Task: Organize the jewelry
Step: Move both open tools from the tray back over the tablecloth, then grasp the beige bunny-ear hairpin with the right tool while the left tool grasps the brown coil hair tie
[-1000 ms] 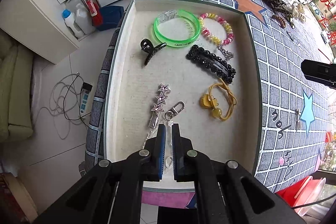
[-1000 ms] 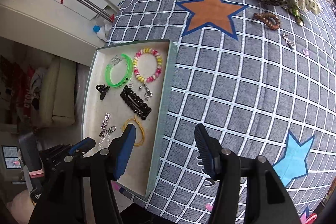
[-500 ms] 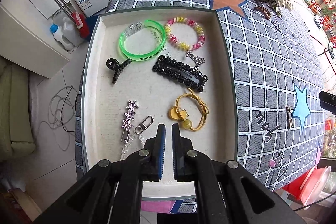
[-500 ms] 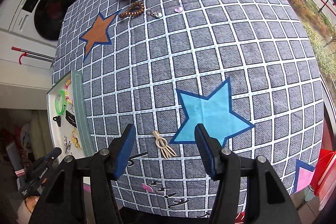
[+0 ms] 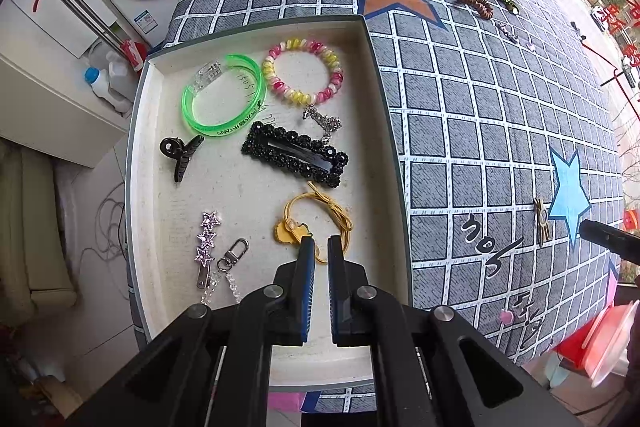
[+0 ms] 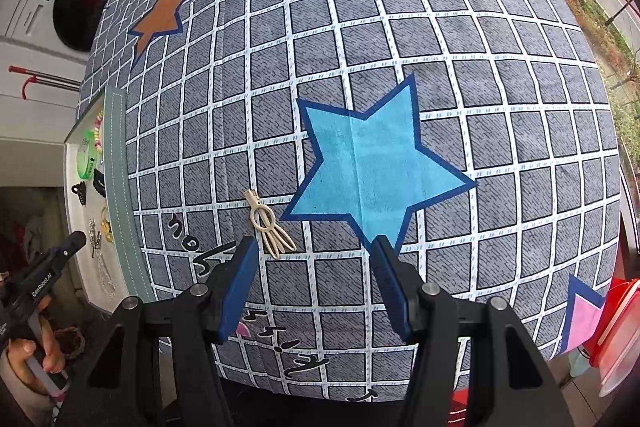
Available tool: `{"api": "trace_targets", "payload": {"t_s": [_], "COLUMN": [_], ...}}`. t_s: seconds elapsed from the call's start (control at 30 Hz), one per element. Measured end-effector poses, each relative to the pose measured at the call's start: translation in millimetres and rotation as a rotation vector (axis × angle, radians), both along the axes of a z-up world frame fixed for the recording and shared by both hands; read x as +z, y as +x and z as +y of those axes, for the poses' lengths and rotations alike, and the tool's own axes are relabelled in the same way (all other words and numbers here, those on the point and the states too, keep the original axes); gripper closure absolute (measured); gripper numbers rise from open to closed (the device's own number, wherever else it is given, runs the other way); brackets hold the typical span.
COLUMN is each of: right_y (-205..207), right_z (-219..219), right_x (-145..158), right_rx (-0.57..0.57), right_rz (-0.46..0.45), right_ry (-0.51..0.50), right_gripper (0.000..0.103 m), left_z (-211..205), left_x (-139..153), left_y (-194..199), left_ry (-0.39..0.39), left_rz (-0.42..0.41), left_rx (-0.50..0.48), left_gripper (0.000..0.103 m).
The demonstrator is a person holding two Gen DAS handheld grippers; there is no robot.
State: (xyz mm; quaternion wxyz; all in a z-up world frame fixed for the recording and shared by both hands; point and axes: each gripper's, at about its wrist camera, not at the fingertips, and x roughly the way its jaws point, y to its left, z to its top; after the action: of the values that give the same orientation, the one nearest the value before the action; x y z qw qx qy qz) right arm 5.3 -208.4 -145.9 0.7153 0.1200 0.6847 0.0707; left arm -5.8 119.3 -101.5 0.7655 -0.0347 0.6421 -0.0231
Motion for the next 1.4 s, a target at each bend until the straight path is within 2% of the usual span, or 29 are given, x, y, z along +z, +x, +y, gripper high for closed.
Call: {"api": "trace_targets", "payload": {"t_s": [0.2, 0.5, 0.53, 0.57, 0.6, 0.67, 0.7, 0.83, 1.0, 1.2, 1.3, 1.4], "right_y": [-3.4, 2.5, 3.0, 3.6, 3.7, 4.2, 4.7, 4.2, 3.3, 3.9, 1.4, -3.6], "right_z": [33.4, 55.1, 55.3, 56.3, 56.6, 57.0, 57.1, 58.8, 76.5, 101.3, 114.5, 126.2], "right_x": [-9.0, -16.6, -16.9, -17.6, -17.9, -18.1, -17.8, -19.7, -26.2, -36.8, -43.7, -48.4], "right_rx": [0.110, 0.167, 0.168, 0.169, 0.170, 0.169, 0.167, 0.183, 0.231, 0.279, 0.305, 0.338], "right_rz": [-0.011, -0.033, -0.034, -0.037, -0.040, -0.052, -0.060, -0.063, -0.072, -0.102, -0.111, -0.134], "right_ry": [-0.014, -0.038, -0.041, -0.046, -0.053, -0.070, -0.075, -0.077, -0.097, -0.151, -0.172, -0.198], "right_gripper": [0.041, 0.041, 0.041, 0.041, 0.040, 0.027, 0.026, 0.026, 0.026, 0.026, 0.026, 0.033], "left_z": [-11.6, -30.9, -33.0, -35.6, -37.4, -43.9, -46.8, -55.3, -63.7, -70.3, -77.4, -82.5], "left_x": [1.0, 6.0, 6.8, 7.6, 8.1, 3.6, 0.6, -15.0, -35.6, -57.3, -64.3, -75.1], "left_y": [7.2, 26.9, 29.1, 31.5, 33.6, 38.3, 41.0, 51.5, 70.2, 103.3, 125.9, 149.7], "left_ry": [0.006, -0.006, -0.008, -0.012, -0.007, -0.004, -0.012, -0.012, 0.038, -0.038, -0.040, -0.049], "left_rz": [0.001, -0.009, -0.011, -0.011, -0.021, -0.048, -0.053, -0.060, -0.055, -0.030, -0.048, -0.049], "left_rx": [-0.009, -0.013, -0.014, -0.017, -0.010, -0.018, -0.023, -0.026, -0.041, -0.029, -0.014, -0.002], "left_gripper": [0.091, 0.090, 0.082, 0.019, 0.001, 0.000, 0.000, 0.000, 0.000, 0.000, 0.000, 0.000]}}
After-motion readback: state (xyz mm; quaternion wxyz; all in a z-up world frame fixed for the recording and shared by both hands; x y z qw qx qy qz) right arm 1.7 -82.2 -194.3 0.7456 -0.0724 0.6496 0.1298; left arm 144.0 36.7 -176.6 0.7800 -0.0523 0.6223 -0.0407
